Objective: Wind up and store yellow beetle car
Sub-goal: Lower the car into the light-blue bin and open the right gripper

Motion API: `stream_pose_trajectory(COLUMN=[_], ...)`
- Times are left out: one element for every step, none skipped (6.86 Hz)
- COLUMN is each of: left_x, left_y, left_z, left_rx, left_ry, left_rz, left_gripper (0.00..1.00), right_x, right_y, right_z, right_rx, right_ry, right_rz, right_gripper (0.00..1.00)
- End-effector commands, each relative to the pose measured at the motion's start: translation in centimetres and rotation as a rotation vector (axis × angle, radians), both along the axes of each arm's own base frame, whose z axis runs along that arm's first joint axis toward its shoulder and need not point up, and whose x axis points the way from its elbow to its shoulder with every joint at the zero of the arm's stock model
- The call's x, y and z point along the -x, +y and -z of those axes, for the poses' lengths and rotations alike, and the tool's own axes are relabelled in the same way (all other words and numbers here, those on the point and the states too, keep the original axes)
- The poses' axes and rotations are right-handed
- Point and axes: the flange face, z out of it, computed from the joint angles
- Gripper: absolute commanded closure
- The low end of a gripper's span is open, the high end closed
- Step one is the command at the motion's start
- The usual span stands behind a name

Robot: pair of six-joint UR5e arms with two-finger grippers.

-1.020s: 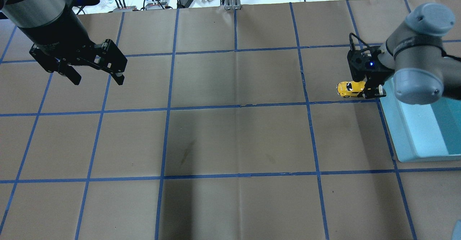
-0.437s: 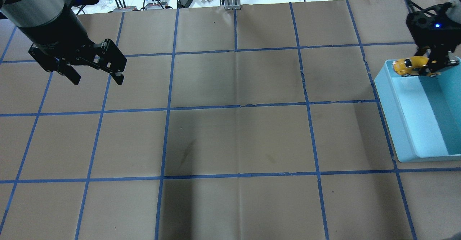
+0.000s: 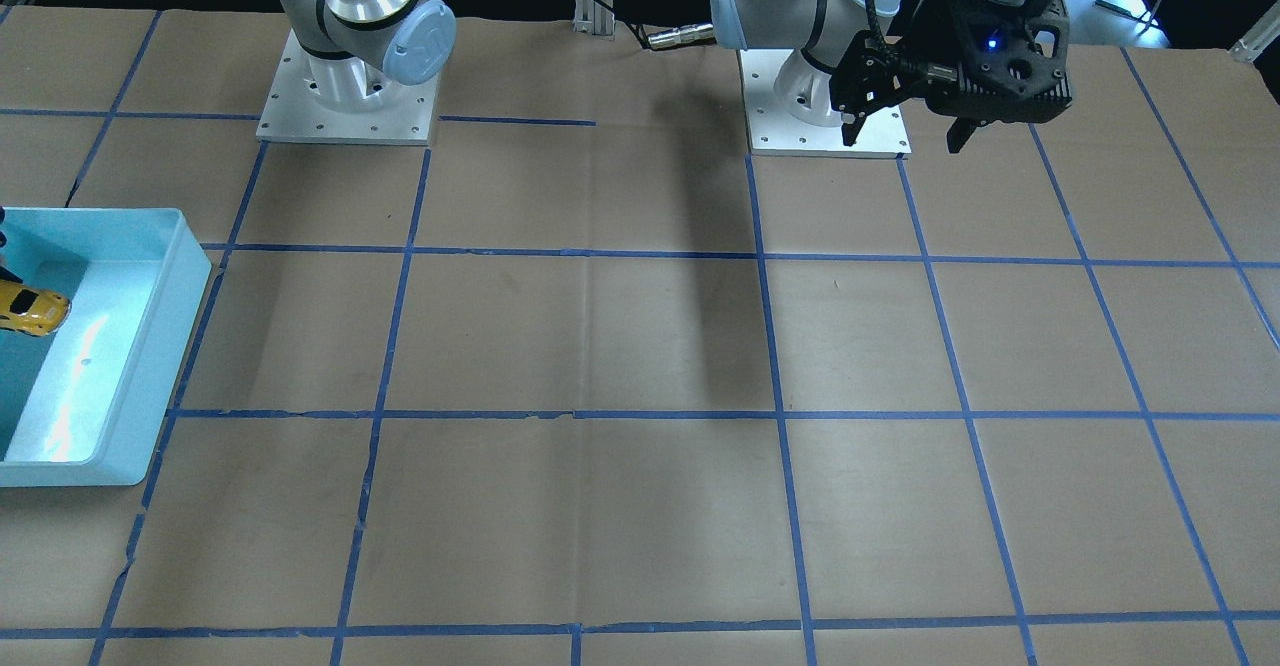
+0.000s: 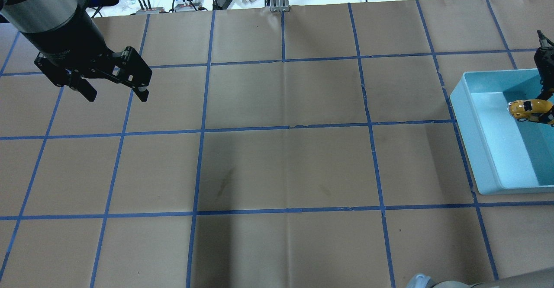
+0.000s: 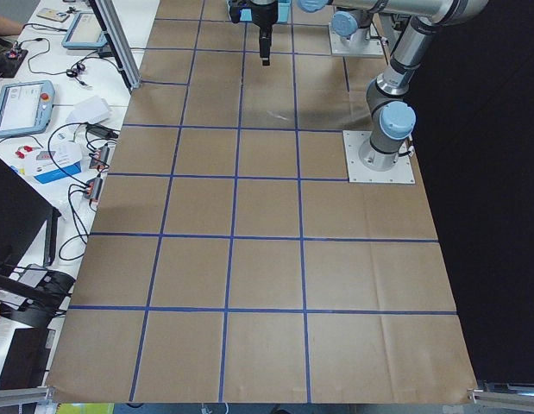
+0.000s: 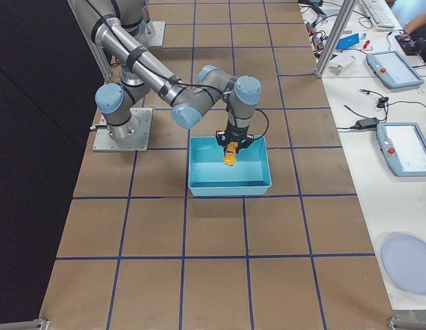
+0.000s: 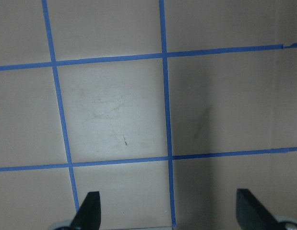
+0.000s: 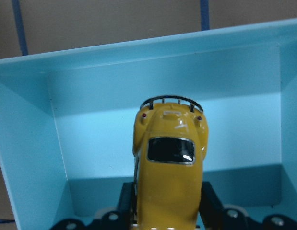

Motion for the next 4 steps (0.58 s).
stream_pose_trajectory(left_x=[-0.3, -0.3, -0.3, -0.2], left_y=[0.0, 0.0, 0.0, 0.0], left_z=[0.1, -0.1, -0.1, -0.1], left_rx=[-0.002, 0.001, 0.001, 0.001], left_ry=[0.000, 0.000, 0.000, 0.001], left_rz=[-0.006, -0.006, -0.006, -0.006], left_gripper=[0.00, 0.00, 0.00, 0.00], right_x=[2.1, 1.4, 0.9, 1.2], right_y=[2.3, 3.0, 3.6, 3.5], right_z=[2.7, 4.2, 5.1, 5.8], right_rx=[0.015, 0.006, -0.027, -0.035], right_ry=[-0.053, -0.094, -0.081, -0.044], right_rz=[0.465, 0.713, 0.952, 1.139], right_gripper=[0.95, 0.94, 0.93, 0.92])
